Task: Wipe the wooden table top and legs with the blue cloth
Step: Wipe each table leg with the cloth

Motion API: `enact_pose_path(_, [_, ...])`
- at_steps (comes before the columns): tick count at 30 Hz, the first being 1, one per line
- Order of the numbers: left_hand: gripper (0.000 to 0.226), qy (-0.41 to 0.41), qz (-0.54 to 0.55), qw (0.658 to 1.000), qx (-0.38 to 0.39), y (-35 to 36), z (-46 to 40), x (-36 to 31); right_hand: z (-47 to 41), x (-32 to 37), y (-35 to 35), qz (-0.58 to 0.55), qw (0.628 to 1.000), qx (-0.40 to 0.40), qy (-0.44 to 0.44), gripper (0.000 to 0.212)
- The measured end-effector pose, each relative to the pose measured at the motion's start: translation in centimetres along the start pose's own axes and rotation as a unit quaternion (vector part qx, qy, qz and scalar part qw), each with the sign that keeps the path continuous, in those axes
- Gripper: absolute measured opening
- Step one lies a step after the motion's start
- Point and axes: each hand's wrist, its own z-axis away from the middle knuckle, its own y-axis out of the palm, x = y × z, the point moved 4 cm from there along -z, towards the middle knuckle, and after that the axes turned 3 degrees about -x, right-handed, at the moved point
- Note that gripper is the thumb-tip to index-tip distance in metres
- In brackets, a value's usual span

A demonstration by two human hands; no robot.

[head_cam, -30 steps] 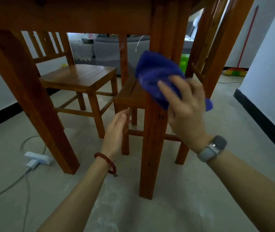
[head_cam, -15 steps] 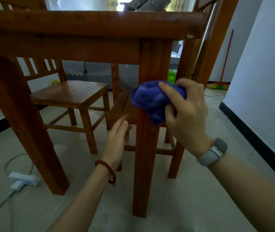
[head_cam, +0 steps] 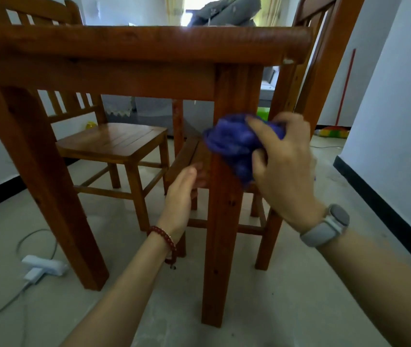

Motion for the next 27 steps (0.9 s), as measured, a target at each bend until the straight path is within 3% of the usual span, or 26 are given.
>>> enact_pose_path(2, [0.035, -0.005, -0.007, 1.000, -0.012, -0.3, 0.1, 0.1, -1.5, 0.4, 0.2, 0.015, 0.999, -0.043, 0.002, 0.040])
enact_pose_path(5, [0.033, -0.017, -0.016, 0.999, -0.024, -1.2, 0.7, 1.4, 3.2, 0.8, 2.5, 0.062, 0.996, 0.022, -0.059, 0.046])
enact_pose_path(8, [0.031, -0.032, -0.049, 0.998, -0.031, -2.4, 1.8, 3.7, 12.4, 0.8, 5.0, 0.073, 0.970, 0.191, -0.131, 0.061])
enact_pose_path(11, [0.034, -0.078, -0.085, 0.992, -0.043, -3.3, 3.6, 6.7, 20.5, 1.6, 6.7, 0.086, 0.859, 0.473, -0.178, 0.060])
enact_pose_path(12, [0.033, -0.093, -0.098, 0.990, -0.038, -3.5, 4.3, 7.8, 22.8, 1.6, 6.9, 0.079, 0.828, 0.535, -0.148, 0.055])
enact_pose_path(13, [0.033, -0.106, -0.116, 0.987, -0.030, -3.7, 5.0, 8.9, 23.9, 1.7, 6.9, 0.061, 0.822, 0.554, -0.118, 0.053])
enact_pose_path(16, [0.035, -0.158, -0.169, 0.973, 0.003, -4.2, 6.9, 12.0, 24.9, 1.6, 6.9, -0.083, 0.852, 0.516, 0.030, 0.045])
enact_pose_path(18, [0.038, -0.197, -0.153, 0.968, 0.035, -4.1, 8.2, 13.4, 24.3, 1.8, 6.6, -0.222, 0.852, 0.457, 0.128, 0.034])
enact_pose_path(22, [0.033, -0.268, -0.008, 0.958, 0.105, -2.8, 10.0, 14.3, 22.2, 4.4, 5.6, -0.355, 0.855, 0.347, 0.152, 0.028])
enact_pose_path(24, [0.035, -0.257, 0.049, 0.961, 0.089, -2.8, 9.8, 14.2, 21.5, 5.0, 5.5, -0.374, 0.861, 0.303, 0.164, 0.027])
enact_pose_path(27, [0.029, -0.188, 0.005, 0.982, -0.023, -4.1, 8.5, 13.2, 20.9, 4.5, 5.4, -0.377, 0.866, 0.284, 0.166, 0.033])
